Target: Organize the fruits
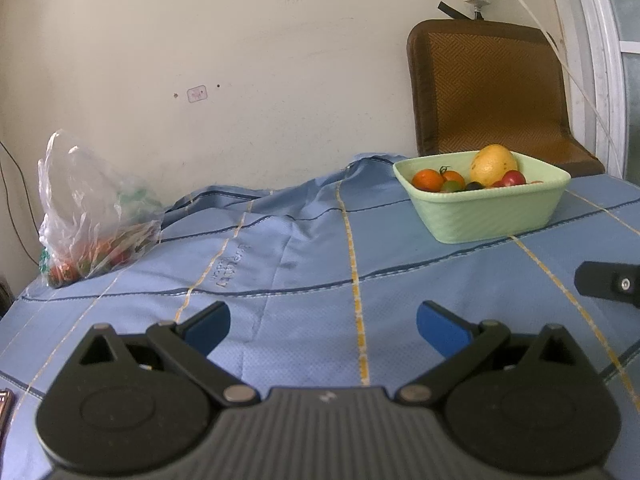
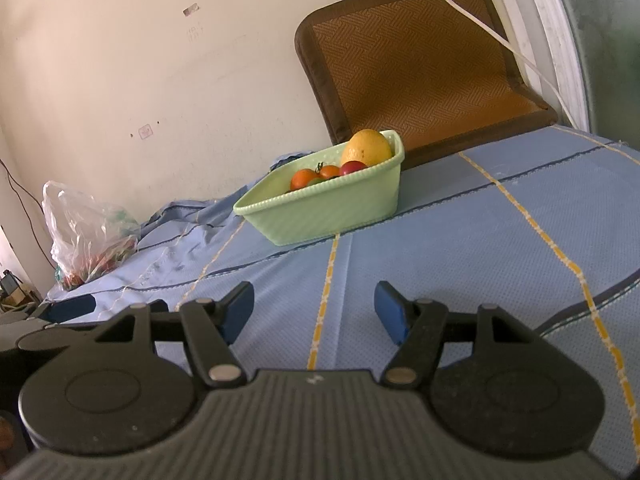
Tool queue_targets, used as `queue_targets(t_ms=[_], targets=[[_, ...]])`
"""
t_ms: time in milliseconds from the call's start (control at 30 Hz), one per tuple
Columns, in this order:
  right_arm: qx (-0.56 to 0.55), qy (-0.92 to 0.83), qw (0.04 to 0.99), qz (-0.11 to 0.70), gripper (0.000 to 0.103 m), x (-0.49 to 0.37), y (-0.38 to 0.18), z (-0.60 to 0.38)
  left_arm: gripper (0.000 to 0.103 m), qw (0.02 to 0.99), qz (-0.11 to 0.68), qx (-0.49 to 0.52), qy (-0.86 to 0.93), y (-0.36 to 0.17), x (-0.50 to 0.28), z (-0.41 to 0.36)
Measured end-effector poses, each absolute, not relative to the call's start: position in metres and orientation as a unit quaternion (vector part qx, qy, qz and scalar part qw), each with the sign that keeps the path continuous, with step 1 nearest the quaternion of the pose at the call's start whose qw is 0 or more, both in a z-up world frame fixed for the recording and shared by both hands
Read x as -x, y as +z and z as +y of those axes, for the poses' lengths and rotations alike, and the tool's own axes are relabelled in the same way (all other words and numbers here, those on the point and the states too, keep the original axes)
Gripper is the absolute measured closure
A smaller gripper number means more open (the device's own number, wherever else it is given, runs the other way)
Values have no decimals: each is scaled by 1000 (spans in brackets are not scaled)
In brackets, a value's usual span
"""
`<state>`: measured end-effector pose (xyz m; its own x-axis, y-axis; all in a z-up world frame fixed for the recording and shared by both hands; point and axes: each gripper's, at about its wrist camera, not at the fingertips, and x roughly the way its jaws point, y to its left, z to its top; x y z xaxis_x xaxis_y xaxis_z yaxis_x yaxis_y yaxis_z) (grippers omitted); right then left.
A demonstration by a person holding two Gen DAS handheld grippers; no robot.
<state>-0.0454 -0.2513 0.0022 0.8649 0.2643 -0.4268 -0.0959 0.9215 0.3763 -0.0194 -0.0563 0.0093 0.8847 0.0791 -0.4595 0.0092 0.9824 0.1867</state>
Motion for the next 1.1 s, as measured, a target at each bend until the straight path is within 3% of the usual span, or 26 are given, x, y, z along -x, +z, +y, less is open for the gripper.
queue_targets(t_ms=[1100], targets=[[-175,94,950,242,33,45,3,-252,0,957,280,-74,8,7,12,-51]])
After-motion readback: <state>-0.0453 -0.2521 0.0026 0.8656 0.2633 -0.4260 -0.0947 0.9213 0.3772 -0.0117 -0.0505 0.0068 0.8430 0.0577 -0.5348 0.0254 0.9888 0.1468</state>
